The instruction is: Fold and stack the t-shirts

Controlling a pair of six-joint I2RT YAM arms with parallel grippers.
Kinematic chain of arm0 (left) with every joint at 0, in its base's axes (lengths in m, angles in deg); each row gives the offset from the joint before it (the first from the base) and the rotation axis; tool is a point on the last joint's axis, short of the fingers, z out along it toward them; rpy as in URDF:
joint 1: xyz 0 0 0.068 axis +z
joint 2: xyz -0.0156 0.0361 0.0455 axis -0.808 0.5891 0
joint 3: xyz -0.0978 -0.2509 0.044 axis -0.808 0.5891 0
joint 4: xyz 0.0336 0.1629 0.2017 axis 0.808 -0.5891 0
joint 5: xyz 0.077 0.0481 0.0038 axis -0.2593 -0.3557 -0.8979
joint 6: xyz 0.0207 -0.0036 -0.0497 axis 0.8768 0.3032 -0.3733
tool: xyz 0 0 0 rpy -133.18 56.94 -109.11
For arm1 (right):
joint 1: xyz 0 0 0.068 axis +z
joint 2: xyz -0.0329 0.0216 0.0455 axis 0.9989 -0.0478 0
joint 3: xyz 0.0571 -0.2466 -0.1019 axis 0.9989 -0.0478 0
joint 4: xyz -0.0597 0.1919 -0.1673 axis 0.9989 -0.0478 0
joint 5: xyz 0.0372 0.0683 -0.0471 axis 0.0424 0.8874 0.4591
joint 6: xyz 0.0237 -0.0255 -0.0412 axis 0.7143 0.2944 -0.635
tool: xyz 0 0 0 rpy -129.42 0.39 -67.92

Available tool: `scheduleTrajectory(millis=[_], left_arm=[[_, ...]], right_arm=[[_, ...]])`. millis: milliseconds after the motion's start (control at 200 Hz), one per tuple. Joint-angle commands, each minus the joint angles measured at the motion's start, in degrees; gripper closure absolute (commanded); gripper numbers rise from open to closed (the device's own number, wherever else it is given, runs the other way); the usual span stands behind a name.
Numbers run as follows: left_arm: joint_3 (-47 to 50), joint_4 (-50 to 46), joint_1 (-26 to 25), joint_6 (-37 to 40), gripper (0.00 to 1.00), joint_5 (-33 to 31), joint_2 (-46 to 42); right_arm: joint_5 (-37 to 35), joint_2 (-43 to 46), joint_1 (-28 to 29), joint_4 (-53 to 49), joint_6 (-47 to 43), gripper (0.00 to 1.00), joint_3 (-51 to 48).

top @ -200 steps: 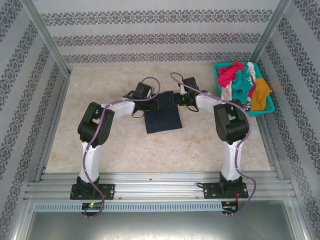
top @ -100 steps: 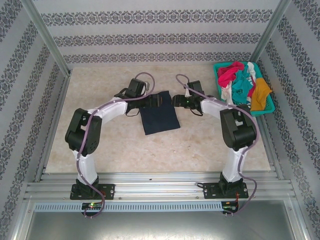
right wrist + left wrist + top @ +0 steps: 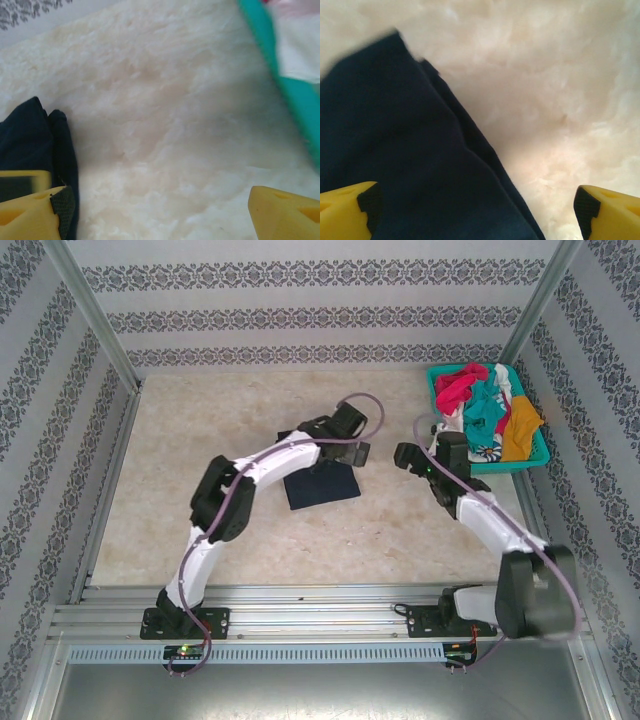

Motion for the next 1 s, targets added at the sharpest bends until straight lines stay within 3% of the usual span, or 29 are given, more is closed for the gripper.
scheduleTrajectory(millis=[0,150,340,634,669,729,864,994], left_arm=[[-7.8,-11.4,-1.2,0.9,0.04,-3.2,6.5],[-8.3,-13.6,-1.1,2.0,0.06,-0.7,8.7],[10.1,-4.5,1.2,8.3,0.0,5.4,-1.9],[34.8,1.7,11.9,24.8,0.0,19.8,-15.7],[36.3,1.1,13.9,24.0,0.0,19.4,-17.2],[37.8,-0.2,17.9,25.3,0.0,24.1,-19.7],[41.4,2.1,20.9,23.8,0.0,20.1,-25.7],[42.0,4.9,19.9,9.8,0.0,10.9,-29.4]], right_arm=[[-2.2,5.3,-1.2,-2.7,-2.8,0.1,-2.6],[-0.9,7.6,-1.8,-4.0,-3.5,0.1,-4.3],[1.1,5.6,-1.8,-1.9,-3.0,0.1,-4.6],[4.0,-1.0,-0.6,1.3,-2.1,0.1,-1.7],[4.1,-1.7,-0.2,1.5,-2.1,0.1,-1.3],[4.1,-2.6,0.5,1.9,-2.1,0.1,-0.7],[4.1,-4.6,1.4,2.3,-2.4,0.1,0.7],[4.3,-5.8,2.1,2.4,-2.4,0.1,2.0]])
